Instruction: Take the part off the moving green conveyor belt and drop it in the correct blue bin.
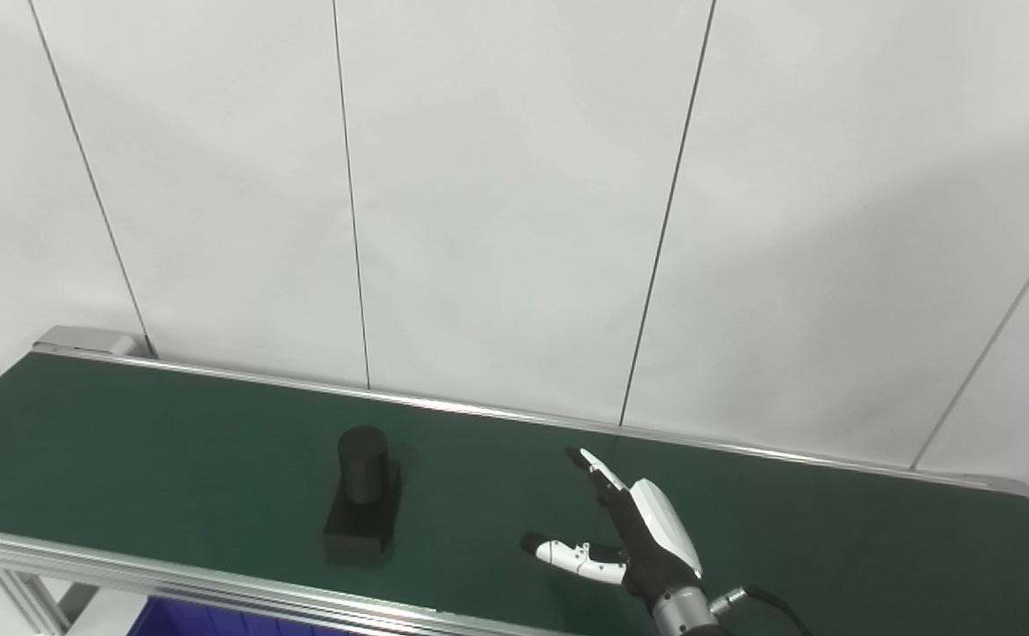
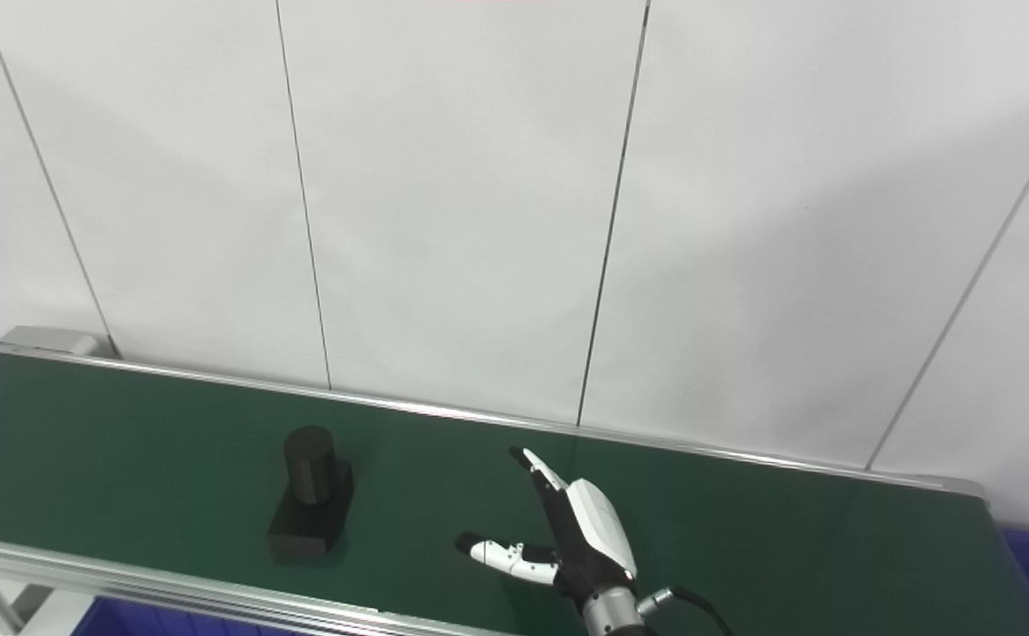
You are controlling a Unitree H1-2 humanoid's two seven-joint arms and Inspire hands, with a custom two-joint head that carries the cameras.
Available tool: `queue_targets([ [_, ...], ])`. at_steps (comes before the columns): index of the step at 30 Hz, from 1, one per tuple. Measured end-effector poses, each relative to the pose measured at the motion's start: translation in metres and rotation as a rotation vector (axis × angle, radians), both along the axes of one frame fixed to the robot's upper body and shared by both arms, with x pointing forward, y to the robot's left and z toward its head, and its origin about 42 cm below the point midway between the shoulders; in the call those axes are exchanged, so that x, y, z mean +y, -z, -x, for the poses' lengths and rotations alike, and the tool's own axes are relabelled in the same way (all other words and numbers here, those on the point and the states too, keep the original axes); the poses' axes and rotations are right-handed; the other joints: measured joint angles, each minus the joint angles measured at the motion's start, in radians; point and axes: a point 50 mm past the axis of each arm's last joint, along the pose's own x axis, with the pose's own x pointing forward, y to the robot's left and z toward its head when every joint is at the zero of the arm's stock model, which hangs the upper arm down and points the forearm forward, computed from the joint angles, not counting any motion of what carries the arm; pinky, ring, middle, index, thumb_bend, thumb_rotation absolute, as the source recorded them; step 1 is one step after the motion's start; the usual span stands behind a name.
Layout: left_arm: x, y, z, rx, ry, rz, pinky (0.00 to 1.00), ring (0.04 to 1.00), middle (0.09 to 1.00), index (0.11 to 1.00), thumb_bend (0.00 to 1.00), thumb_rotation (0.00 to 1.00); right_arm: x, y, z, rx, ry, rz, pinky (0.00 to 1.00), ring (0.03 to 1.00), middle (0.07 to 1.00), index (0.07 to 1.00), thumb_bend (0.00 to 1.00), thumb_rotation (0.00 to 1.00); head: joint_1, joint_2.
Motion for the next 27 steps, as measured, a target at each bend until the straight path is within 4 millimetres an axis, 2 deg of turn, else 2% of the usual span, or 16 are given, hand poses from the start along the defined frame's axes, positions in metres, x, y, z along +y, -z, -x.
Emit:
queue_targets([
  [4, -0.001, -0.001, 0.000, -0.003, 0.000, 0.002, 0.80, 0.864, 0.884, 0.885, 0.97, 0.34, 0.004, 0.002, -0.003, 0.012, -0.005, 0.000, 0.83, 0.912, 0.918, 0.922, 0.71, 0.46, -0.003, 0.002],
  [10, -0.003, -0.001, 0.000, -0.002, 0.003, 0.007, 0.79, 0.862, 0.880, 0.886, 0.96, 0.34, 0.011, -0.001, -0.005, 0.000, -0.023, 0.015, 0.84, 0.919, 0.922, 0.916, 0.74, 0.48, 0.003, -0.002],
  [27, -0.026, -0.001, 0.000, -0.003, 0.003, 0.013, 0.81, 0.861, 0.879, 0.876, 1.00, 0.37, 0.028, -0.001, -0.018, -0.001, -0.077, 0.052, 0.84, 0.914, 0.915, 0.910, 0.77, 0.48, 0.067, -0.012],
])
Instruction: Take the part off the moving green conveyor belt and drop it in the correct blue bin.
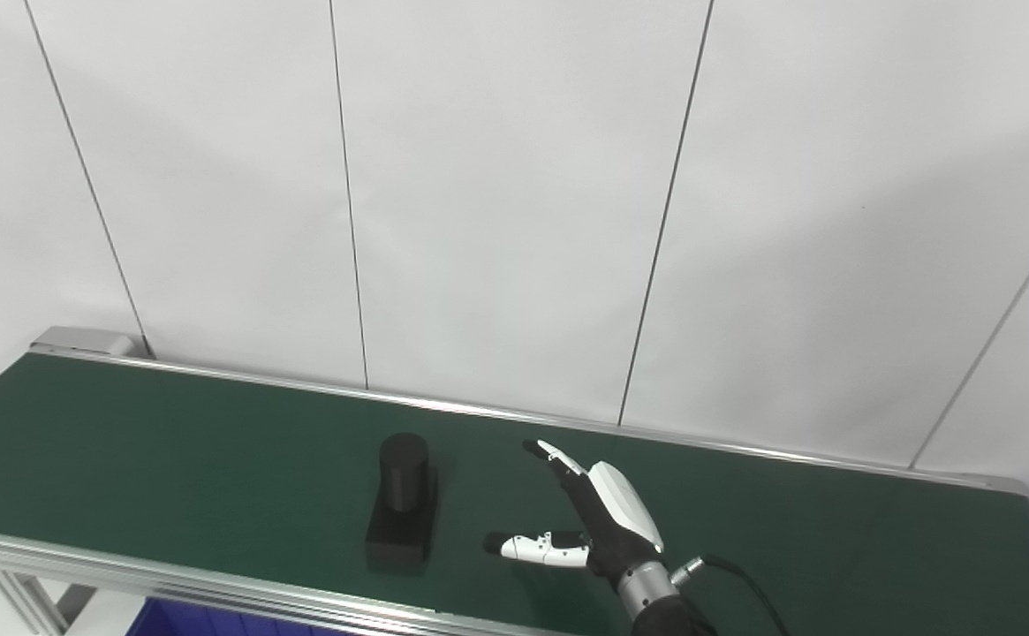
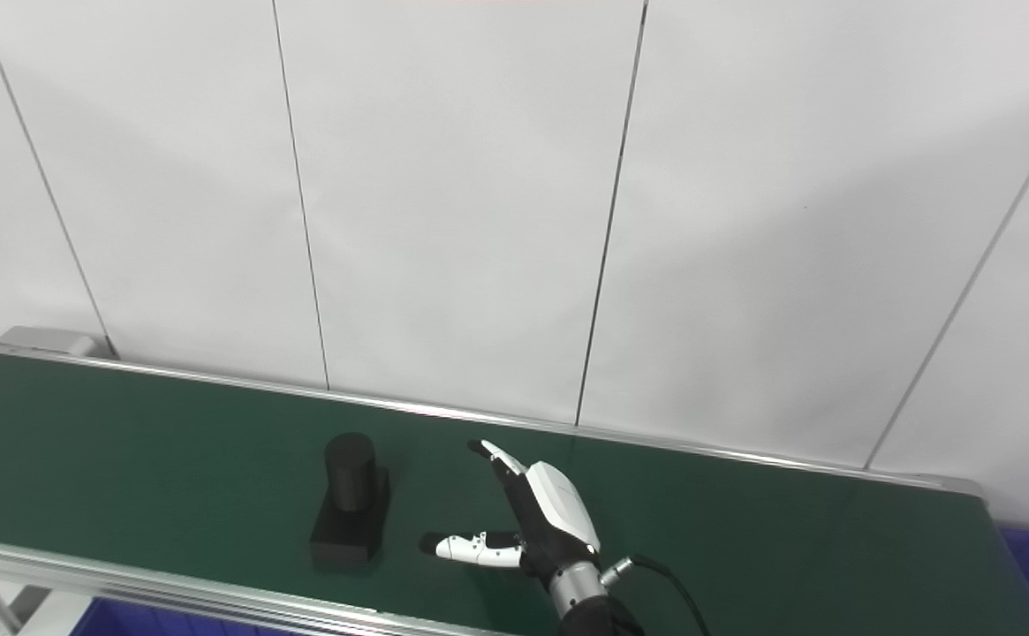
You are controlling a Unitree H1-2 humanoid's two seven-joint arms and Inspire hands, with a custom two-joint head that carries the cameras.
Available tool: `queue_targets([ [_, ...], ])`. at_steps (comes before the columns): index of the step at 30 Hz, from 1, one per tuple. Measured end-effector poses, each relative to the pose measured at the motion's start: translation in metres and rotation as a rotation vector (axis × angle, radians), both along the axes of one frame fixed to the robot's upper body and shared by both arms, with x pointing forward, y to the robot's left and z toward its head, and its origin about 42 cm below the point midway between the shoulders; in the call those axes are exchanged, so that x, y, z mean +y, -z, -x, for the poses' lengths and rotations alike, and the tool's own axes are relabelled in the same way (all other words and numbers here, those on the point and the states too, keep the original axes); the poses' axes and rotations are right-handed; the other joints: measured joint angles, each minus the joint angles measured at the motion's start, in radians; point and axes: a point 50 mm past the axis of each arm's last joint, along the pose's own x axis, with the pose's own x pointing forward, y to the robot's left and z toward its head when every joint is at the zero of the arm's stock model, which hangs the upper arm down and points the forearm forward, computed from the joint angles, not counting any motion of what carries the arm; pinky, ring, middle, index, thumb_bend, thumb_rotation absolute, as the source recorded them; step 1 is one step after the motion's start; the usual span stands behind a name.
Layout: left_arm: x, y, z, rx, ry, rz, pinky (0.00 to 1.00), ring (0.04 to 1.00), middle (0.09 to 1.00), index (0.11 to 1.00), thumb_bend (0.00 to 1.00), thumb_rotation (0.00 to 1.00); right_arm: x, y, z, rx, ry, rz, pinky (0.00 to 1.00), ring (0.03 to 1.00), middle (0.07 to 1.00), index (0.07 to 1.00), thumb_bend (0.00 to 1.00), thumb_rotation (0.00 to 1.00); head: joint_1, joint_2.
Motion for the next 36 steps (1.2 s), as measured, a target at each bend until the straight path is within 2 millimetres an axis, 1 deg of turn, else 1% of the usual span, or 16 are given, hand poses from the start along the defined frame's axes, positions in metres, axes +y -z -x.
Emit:
queue_targets([
  [3, -0.004, 0.000, 0.000, 0.000, -0.005, 0.006, 0.80, 0.863, 0.887, 0.873, 1.00, 0.35, 0.006, 0.003, -0.005, 0.007, -0.004, 0.017, 0.83, 0.905, 0.907, 0.907, 0.77, 0.50, 0.009, 0.000],
  [8, -0.010, 0.000, 0.001, -0.002, 0.010, -0.002, 0.79, 0.856, 0.883, 0.868, 1.00, 0.35, 0.015, 0.004, -0.009, -0.003, -0.023, 0.031, 0.83, 0.897, 0.898, 0.906, 0.78, 0.53, 0.021, 0.002],
  [10, -0.012, 0.000, 0.001, -0.002, 0.012, -0.001, 0.78, 0.850, 0.876, 0.867, 1.00, 0.35, 0.019, 0.004, -0.011, -0.003, -0.036, 0.037, 0.83, 0.900, 0.899, 0.905, 0.78, 0.52, 0.031, 0.002],
  [14, -0.015, 0.000, 0.002, -0.001, 0.011, 0.002, 0.78, 0.847, 0.875, 0.865, 1.00, 0.34, 0.020, 0.009, -0.015, 0.022, -0.034, 0.049, 0.83, 0.897, 0.899, 0.903, 0.79, 0.51, 0.035, 0.002],
  [18, -0.019, 0.000, 0.003, 0.000, 0.014, 0.007, 0.78, 0.852, 0.878, 0.865, 1.00, 0.33, 0.021, 0.015, -0.018, 0.040, -0.036, 0.060, 0.83, 0.900, 0.903, 0.905, 0.79, 0.52, 0.052, 0.003],
  [25, -0.028, -0.004, 0.007, -0.009, 0.014, 0.029, 0.75, 0.850, 0.891, 0.866, 0.98, 0.32, 0.022, 0.016, -0.024, 0.050, -0.041, 0.079, 0.83, 0.901, 0.904, 0.909, 0.78, 0.51, 0.067, 0.005],
  [29, -0.029, -0.004, 0.010, -0.005, 0.014, 0.033, 0.75, 0.844, 0.891, 0.867, 0.98, 0.33, 0.025, 0.014, -0.029, 0.053, -0.044, 0.090, 0.83, 0.900, 0.905, 0.908, 0.77, 0.49, 0.075, 0.008],
  [36, -0.030, -0.002, 0.015, 0.003, 0.012, 0.035, 0.74, 0.840, 0.889, 0.870, 0.98, 0.33, 0.026, 0.019, -0.032, 0.081, -0.038, 0.107, 0.83, 0.897, 0.905, 0.906, 0.77, 0.49, 0.084, 0.005],
])
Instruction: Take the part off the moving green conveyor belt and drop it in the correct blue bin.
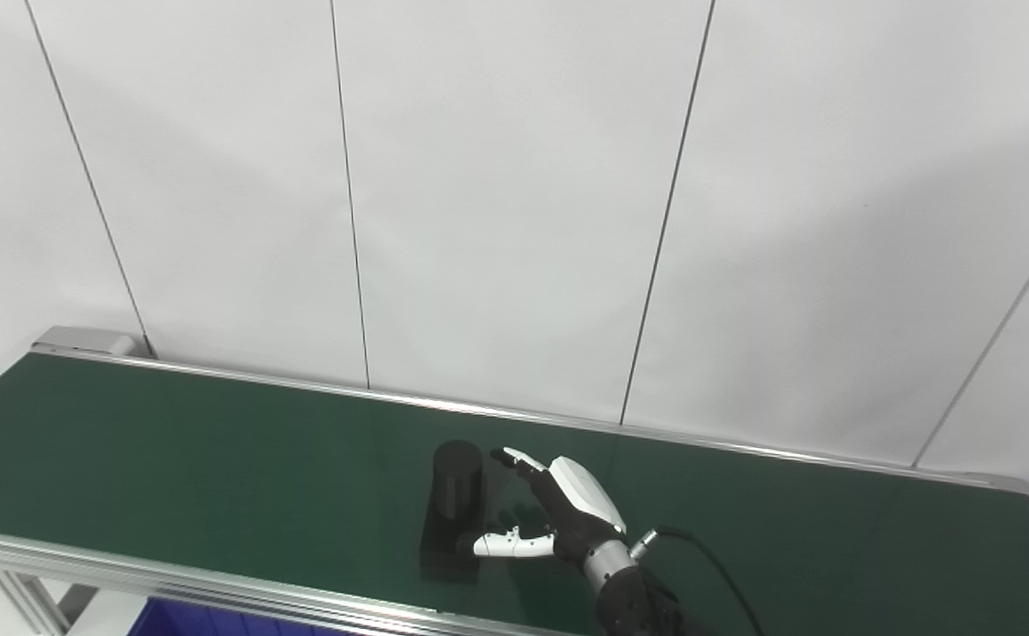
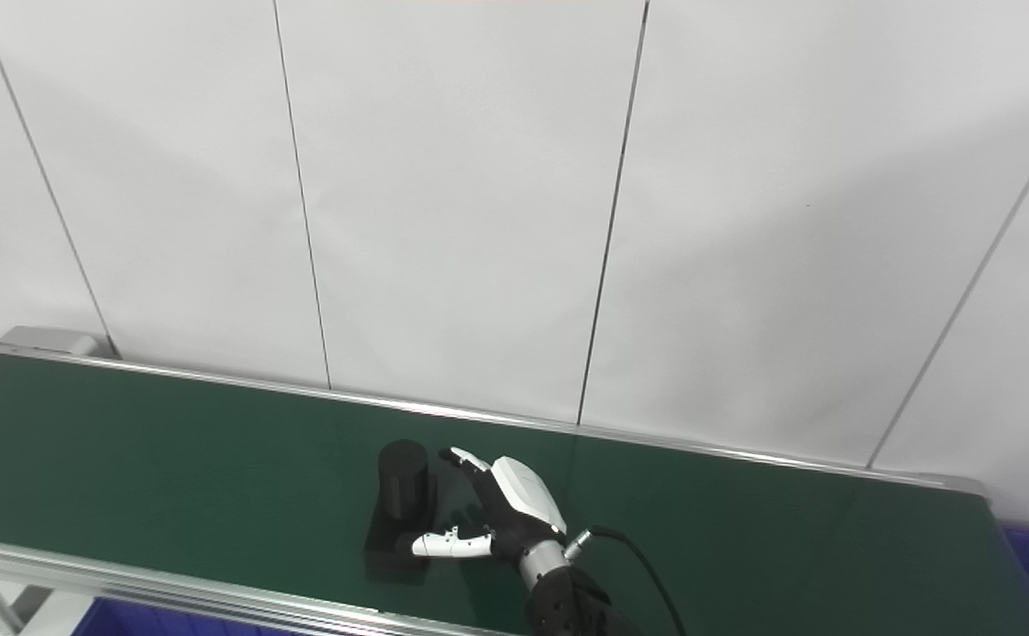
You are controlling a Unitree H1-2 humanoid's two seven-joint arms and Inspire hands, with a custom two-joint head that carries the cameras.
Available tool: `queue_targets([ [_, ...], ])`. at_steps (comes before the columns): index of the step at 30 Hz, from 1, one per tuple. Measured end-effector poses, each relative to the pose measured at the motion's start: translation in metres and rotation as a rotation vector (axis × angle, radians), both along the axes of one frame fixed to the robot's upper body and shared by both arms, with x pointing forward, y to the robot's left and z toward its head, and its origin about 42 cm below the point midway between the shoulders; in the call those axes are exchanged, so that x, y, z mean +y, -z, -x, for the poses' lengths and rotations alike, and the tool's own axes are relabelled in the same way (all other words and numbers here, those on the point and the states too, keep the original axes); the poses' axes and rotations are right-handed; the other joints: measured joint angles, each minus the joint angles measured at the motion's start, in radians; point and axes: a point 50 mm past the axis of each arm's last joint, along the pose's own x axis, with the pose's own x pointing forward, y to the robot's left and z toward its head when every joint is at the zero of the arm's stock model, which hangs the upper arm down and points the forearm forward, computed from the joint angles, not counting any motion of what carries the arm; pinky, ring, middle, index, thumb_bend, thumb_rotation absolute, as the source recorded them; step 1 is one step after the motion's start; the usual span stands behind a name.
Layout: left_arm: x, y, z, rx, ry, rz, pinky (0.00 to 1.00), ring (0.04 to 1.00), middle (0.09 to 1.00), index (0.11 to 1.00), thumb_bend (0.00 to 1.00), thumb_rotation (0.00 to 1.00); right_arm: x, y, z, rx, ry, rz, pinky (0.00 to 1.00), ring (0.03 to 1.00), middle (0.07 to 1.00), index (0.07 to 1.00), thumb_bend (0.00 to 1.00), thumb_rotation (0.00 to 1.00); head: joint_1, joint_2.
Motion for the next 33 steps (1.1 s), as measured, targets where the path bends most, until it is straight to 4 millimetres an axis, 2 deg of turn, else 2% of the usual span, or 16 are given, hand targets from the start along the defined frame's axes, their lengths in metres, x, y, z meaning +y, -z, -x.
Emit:
queue_targets([
  [12, -0.004, -0.003, 0.008, -0.007, 0.005, 0.002, 0.78, 0.858, 0.887, 0.867, 1.00, 0.33, -0.005, 0.004, -0.009, 0.004, 0.030, 0.013, 0.83, 0.895, 0.900, 0.900, 0.76, 0.48, 0.014, -0.008],
  [19, -0.005, -0.002, 0.011, -0.003, 0.006, -0.004, 0.80, 0.873, 0.890, 0.870, 1.00, 0.33, -0.001, 0.007, -0.009, -0.002, 0.034, -0.004, 0.82, 0.881, 0.881, 0.877, 0.75, 0.41, 0.014, -0.015],
  [25, -0.006, -0.003, 0.012, -0.006, 0.005, -0.004, 0.78, 0.869, 0.889, 0.868, 1.00, 0.34, -0.002, 0.009, -0.010, -0.001, 0.057, -0.034, 0.81, 0.867, 0.860, 0.859, 0.75, 0.38, 0.014, -0.020],
  [29, -0.006, -0.003, 0.013, -0.004, 0.002, -0.002, 0.78, 0.870, 0.894, 0.867, 1.00, 0.33, -0.004, 0.011, -0.011, -0.031, 0.072, -0.054, 0.73, 0.780, 0.767, 0.780, 0.74, 0.23, 0.011, -0.018],
  [30, -0.007, -0.003, 0.013, -0.003, 0.003, -0.002, 0.78, 0.868, 0.893, 0.867, 1.00, 0.34, -0.005, 0.012, -0.011, -0.039, 0.080, -0.062, 0.65, 0.699, 0.704, 0.724, 0.72, 0.14, 0.011, -0.018],
  [31, -0.007, -0.003, 0.013, -0.003, 0.004, -0.002, 0.78, 0.868, 0.893, 0.867, 1.00, 0.34, -0.005, 0.012, -0.011, -0.047, 0.088, -0.070, 0.63, 0.684, 0.692, 0.714, 0.72, 0.13, 0.011, -0.018],
  [32, -0.007, -0.003, 0.013, -0.003, 0.005, -0.002, 0.78, 0.866, 0.890, 0.866, 1.00, 0.34, -0.005, 0.012, -0.011, -0.054, 0.100, -0.091, 0.57, 0.627, 0.654, 0.681, 0.71, 0.07, 0.009, -0.017],
  [33, -0.008, -0.003, 0.013, -0.003, 0.006, -0.001, 0.77, 0.866, 0.891, 0.866, 1.00, 0.34, -0.005, 0.011, -0.011, -0.063, 0.112, -0.108, 0.50, 0.568, 0.544, 0.586, 0.60, 0.03, 0.008, -0.017],
])
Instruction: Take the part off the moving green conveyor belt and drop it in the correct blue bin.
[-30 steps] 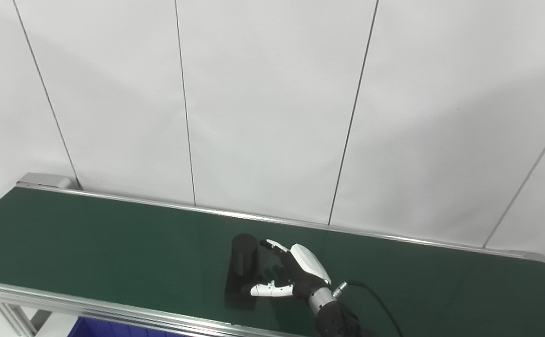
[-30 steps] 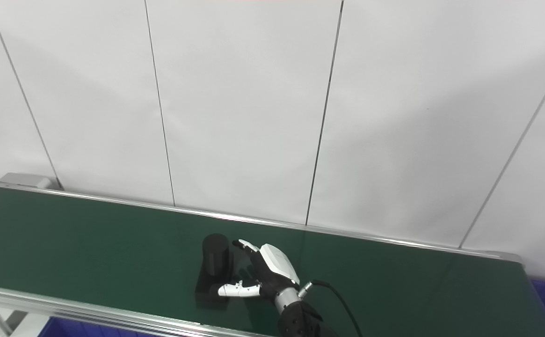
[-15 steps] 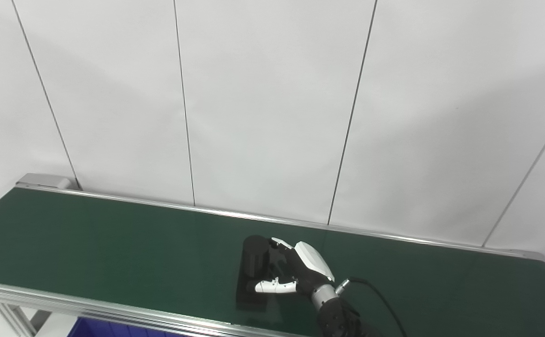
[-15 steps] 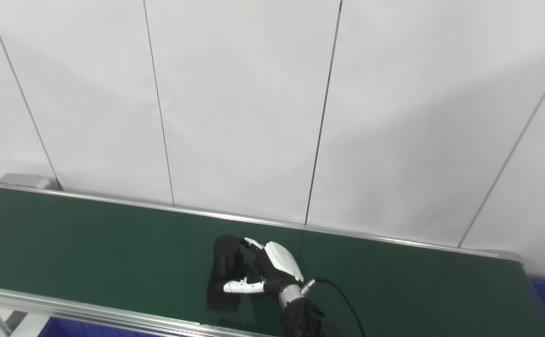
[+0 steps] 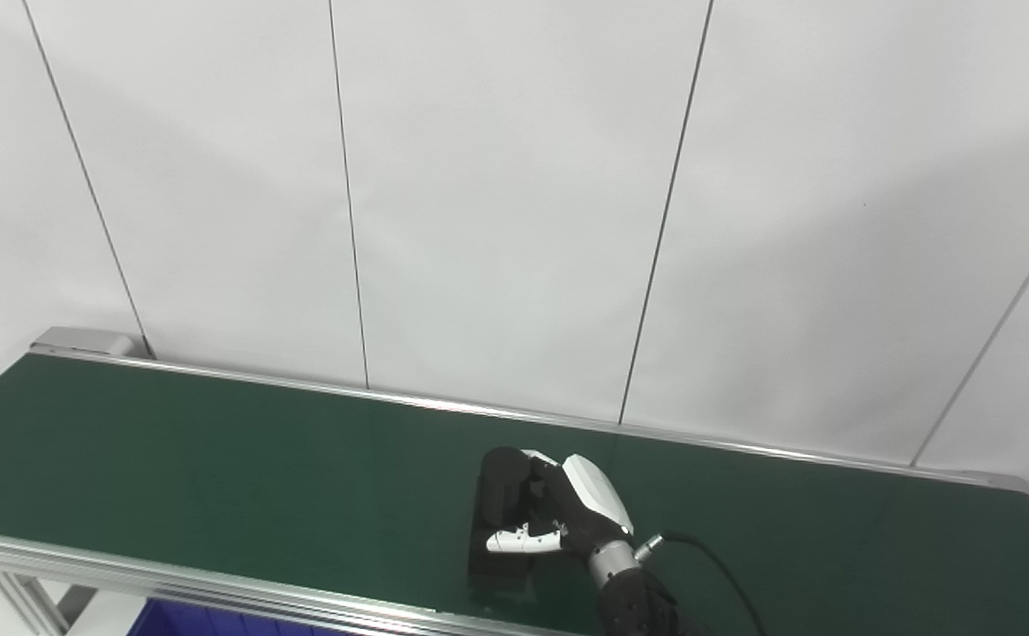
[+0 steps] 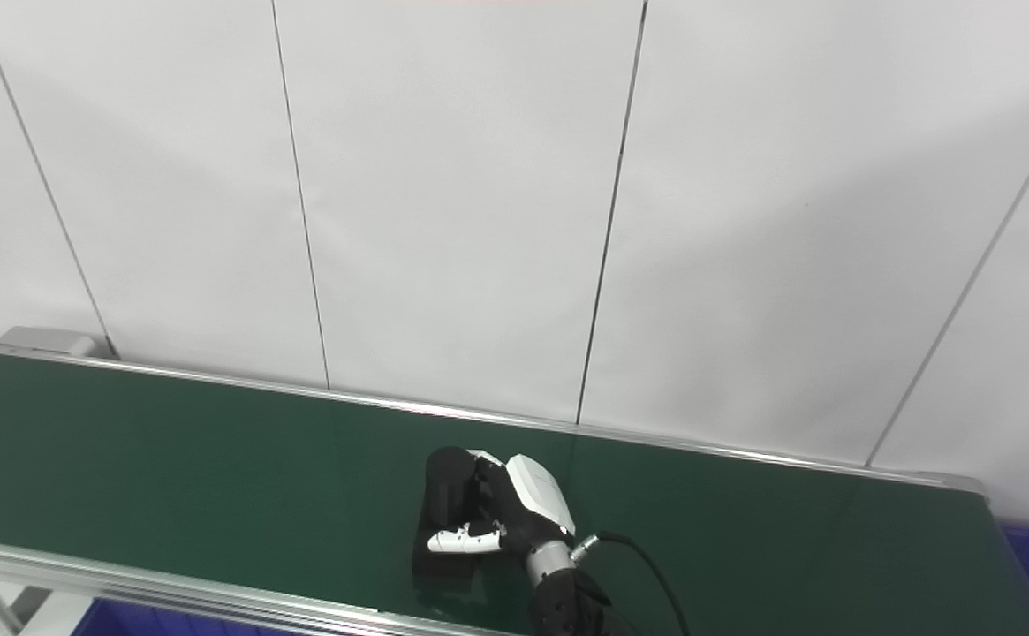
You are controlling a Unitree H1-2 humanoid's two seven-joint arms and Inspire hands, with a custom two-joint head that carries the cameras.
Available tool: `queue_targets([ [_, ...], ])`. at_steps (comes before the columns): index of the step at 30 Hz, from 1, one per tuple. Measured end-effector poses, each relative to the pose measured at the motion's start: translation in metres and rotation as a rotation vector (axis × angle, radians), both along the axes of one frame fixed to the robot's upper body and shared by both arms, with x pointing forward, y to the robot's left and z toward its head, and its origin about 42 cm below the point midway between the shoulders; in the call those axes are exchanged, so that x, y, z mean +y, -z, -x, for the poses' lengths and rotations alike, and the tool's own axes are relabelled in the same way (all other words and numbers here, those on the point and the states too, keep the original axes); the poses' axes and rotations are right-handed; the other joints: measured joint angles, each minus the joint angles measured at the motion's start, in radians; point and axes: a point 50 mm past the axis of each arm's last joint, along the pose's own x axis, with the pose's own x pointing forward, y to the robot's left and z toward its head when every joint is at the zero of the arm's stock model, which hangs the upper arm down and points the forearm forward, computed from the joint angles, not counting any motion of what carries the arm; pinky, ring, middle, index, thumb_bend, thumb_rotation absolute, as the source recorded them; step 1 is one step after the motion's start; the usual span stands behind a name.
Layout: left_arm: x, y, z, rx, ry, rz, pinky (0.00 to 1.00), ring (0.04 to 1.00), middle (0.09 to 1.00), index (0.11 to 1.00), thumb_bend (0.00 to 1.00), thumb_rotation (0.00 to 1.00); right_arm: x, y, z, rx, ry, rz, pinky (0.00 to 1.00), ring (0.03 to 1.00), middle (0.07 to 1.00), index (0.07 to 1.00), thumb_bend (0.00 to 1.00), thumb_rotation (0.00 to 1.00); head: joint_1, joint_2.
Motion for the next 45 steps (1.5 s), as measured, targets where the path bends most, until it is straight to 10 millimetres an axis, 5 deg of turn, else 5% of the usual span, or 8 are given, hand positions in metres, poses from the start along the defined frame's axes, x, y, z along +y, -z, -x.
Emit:
queue_targets([
  [3, -0.001, 0.000, 0.000, 0.000, 0.002, 0.001, 0.77, 0.865, 0.890, 0.865, 1.00, 0.34, 0.001, -0.003, 0.000, -0.024, 0.026, -0.061, 0.46, 0.455, 0.499, 0.533, 0.53, 0.00, -0.003, 0.000],
  [32, 0.006, -0.004, 0.001, -0.010, -0.012, 0.007, 0.76, 0.854, 0.887, 0.861, 0.99, 0.34, 0.005, -0.005, 0.001, -0.056, 0.061, -0.131, 0.49, 0.438, 0.517, 0.486, 0.52, 0.00, -0.031, 0.002],
  [45, 0.014, -0.001, -0.008, -0.006, -0.024, -0.004, 0.77, 0.869, 0.891, 0.866, 0.99, 0.35, -0.009, -0.051, 0.000, -0.240, 0.058, -0.257, 0.45, 0.438, 0.492, 0.495, 0.52, 0.00, -0.075, -0.014],
])
